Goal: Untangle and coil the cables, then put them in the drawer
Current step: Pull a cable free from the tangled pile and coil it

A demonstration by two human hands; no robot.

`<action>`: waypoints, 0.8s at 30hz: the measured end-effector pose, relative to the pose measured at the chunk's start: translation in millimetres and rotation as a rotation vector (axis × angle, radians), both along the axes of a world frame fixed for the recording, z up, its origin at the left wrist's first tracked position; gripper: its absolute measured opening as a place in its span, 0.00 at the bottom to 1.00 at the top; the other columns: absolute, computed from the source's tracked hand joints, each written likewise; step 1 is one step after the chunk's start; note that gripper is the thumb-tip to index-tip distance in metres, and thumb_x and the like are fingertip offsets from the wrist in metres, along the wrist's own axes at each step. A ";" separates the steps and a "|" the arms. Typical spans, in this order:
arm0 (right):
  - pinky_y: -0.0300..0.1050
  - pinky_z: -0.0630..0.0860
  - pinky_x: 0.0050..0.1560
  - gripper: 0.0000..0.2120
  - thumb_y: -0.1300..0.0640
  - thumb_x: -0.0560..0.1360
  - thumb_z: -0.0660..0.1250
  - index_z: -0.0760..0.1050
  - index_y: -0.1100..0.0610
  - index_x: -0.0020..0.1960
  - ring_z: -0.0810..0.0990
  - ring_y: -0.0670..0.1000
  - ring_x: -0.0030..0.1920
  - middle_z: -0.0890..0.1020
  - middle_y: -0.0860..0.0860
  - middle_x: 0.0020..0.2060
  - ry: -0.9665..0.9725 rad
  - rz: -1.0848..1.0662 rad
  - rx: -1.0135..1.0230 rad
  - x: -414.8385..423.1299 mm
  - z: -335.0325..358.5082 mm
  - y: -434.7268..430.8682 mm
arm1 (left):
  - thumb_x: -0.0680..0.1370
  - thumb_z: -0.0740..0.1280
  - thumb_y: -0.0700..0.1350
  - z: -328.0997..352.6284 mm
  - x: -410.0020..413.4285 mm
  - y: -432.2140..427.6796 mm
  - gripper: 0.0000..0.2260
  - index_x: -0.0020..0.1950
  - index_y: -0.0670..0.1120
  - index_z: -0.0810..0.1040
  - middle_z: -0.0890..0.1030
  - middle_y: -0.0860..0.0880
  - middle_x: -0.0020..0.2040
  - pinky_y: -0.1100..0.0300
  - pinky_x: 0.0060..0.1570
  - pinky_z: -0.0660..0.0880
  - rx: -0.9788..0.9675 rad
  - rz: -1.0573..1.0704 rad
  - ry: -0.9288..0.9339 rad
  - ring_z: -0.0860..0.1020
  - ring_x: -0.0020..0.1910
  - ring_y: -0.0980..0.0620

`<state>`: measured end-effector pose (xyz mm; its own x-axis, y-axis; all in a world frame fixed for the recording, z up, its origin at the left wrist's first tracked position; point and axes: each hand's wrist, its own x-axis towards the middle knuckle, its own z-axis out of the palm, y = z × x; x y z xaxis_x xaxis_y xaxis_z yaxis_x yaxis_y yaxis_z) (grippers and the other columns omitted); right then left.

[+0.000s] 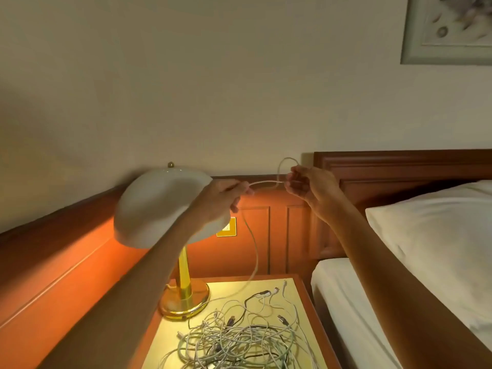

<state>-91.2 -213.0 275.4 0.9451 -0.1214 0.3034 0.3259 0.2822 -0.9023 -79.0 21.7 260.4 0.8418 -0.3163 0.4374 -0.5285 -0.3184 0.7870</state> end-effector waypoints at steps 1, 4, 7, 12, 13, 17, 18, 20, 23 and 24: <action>0.45 0.80 0.35 0.07 0.63 0.82 0.60 0.76 0.64 0.51 0.81 0.54 0.34 0.81 0.58 0.37 0.006 0.055 0.097 -3.1 0.4 -2.6 | 0.82 0.61 0.49 4.4 -10.2 6.8 0.12 0.49 0.47 0.83 0.72 0.54 0.30 0.61 0.38 0.75 0.071 -0.033 0.071 0.74 0.31 0.55; 0.44 0.79 0.34 0.06 0.63 0.82 0.59 0.74 0.63 0.51 0.80 0.53 0.33 0.80 0.58 0.37 -0.005 0.139 0.145 -14.2 4.1 -3.8 | 0.83 0.61 0.51 3.7 -41.1 25.5 0.13 0.52 0.46 0.83 0.72 0.53 0.33 0.59 0.41 0.78 0.199 -0.127 0.286 0.75 0.33 0.55; 0.46 0.81 0.37 0.11 0.57 0.83 0.62 0.74 0.66 0.57 0.83 0.55 0.36 0.83 0.59 0.43 0.067 0.054 -0.205 -25.3 -1.3 3.8 | 0.83 0.60 0.48 -0.6 -58.3 37.9 0.12 0.56 0.43 0.81 0.74 0.52 0.34 0.58 0.42 0.77 0.066 -0.157 0.324 0.74 0.33 0.56; 0.44 0.75 0.47 0.20 0.42 0.77 0.68 0.75 0.56 0.61 0.80 0.49 0.51 0.80 0.48 0.53 -0.264 -0.478 -0.964 -45.0 -20.7 26.4 | 0.83 0.60 0.45 1.4 -75.1 40.5 0.11 0.53 0.42 0.80 0.78 0.50 0.34 0.55 0.47 0.79 -0.160 -0.144 0.284 0.78 0.36 0.53; 0.39 0.72 0.51 0.19 0.43 0.79 0.66 0.76 0.53 0.63 0.78 0.46 0.56 0.79 0.46 0.57 -0.348 -0.329 -1.029 -50.4 -23.4 33.7 | 0.83 0.59 0.45 1.1 -79.3 39.6 0.11 0.53 0.42 0.80 0.78 0.50 0.35 0.56 0.48 0.79 -0.194 -0.164 0.292 0.79 0.36 0.53; 0.39 0.69 0.59 0.15 0.48 0.82 0.60 0.76 0.50 0.66 0.74 0.40 0.61 0.76 0.38 0.60 -0.367 -0.001 -1.071 -53.5 -42.8 52.1 | 0.83 0.58 0.44 -2.7 -93.7 38.5 0.11 0.55 0.42 0.80 0.81 0.48 0.39 0.55 0.50 0.80 -0.298 -0.232 0.339 0.82 0.40 0.51; 0.41 0.71 0.59 0.13 0.50 0.82 0.61 0.78 0.51 0.62 0.77 0.41 0.59 0.79 0.40 0.58 -0.398 -0.034 -1.044 -50.3 -45.4 53.2 | 0.83 0.58 0.44 -4.6 -96.1 38.5 0.11 0.56 0.41 0.79 0.81 0.46 0.41 0.54 0.51 0.80 -0.340 -0.255 0.364 0.82 0.42 0.50; 0.39 0.76 0.50 0.10 0.55 0.83 0.62 0.81 0.55 0.54 0.83 0.44 0.48 0.84 0.46 0.47 -0.374 -0.017 -0.916 -47.2 -44.9 53.9 | 0.84 0.58 0.44 -11.0 -100.0 39.9 0.12 0.59 0.41 0.79 0.83 0.44 0.46 0.54 0.51 0.81 -0.405 -0.296 0.418 0.83 0.45 0.48; 0.42 0.76 0.37 0.08 0.56 0.82 0.64 0.82 0.54 0.49 0.79 0.46 0.32 0.80 0.43 0.32 -0.426 -0.042 -0.806 -48.2 -33.1 56.1 | 0.84 0.58 0.46 -20.4 -106.2 42.6 0.15 0.64 0.41 0.77 0.83 0.40 0.55 0.52 0.53 0.80 -0.330 -0.352 0.473 0.82 0.53 0.44; 0.45 0.75 0.37 0.07 0.54 0.81 0.66 0.82 0.52 0.48 0.78 0.45 0.33 0.81 0.42 0.32 -0.483 -0.089 -0.831 -49.0 -28.1 59.0 | 0.84 0.58 0.46 -22.0 -108.8 42.9 0.16 0.65 0.40 0.77 0.82 0.39 0.56 0.52 0.54 0.79 -0.295 -0.373 0.480 0.81 0.55 0.44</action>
